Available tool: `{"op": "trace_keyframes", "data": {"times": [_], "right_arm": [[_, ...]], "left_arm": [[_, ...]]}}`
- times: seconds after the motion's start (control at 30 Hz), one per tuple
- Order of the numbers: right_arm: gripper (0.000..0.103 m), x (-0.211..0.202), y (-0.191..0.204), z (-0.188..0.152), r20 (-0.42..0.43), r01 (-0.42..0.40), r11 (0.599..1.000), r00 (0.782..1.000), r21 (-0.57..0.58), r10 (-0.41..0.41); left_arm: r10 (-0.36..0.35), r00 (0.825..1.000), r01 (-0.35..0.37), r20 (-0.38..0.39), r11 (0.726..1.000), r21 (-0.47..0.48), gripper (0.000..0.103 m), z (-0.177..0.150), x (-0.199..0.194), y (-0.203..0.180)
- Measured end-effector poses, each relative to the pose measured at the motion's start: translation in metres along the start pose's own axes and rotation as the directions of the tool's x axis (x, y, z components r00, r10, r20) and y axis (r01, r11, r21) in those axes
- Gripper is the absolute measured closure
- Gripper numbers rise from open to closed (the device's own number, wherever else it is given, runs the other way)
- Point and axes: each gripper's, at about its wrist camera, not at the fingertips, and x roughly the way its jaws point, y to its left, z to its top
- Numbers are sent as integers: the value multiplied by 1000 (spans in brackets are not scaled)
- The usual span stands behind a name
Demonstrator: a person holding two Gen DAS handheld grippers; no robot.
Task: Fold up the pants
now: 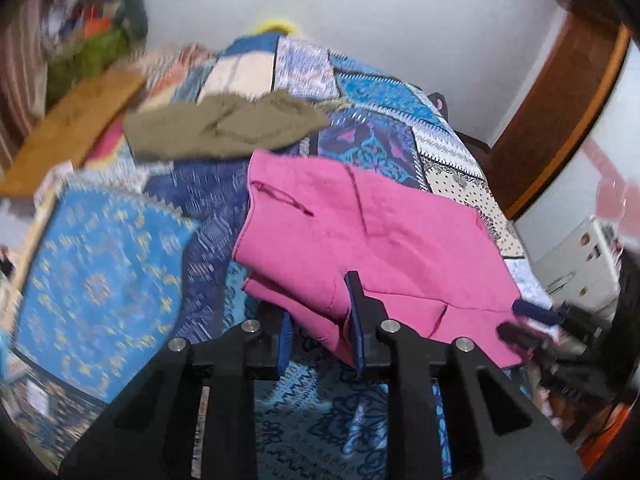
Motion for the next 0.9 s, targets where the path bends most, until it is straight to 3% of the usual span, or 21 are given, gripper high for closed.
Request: {"op": "trace_keyframes", "data": {"times": [0.27,0.43,0.6,0.8,0.9], "right_arm": [[63,9,31,44,62,-107,994,992,3,107],[63,41,77,50,-43,-188,979,982,-76,186],[62,55,110,41,-111,-220,962,973,-164,203],[63,39,92,38,-95,-244,966,967,-86,236],[63,17,77,28,-51,-213,975,977,-71,209]], "left_arm": [[106,987,-117,120,988,97,81,-7,-44,2],[149,976,-170,160,977,129,81,-15,-68,8],[144,969,-179,199,969,170,82,-20,-87,2],[129,968,-178,216,957,229,82,-15,-91,-14],[115,968,-172,222,951,255,83,-12,-94,-23]]}}
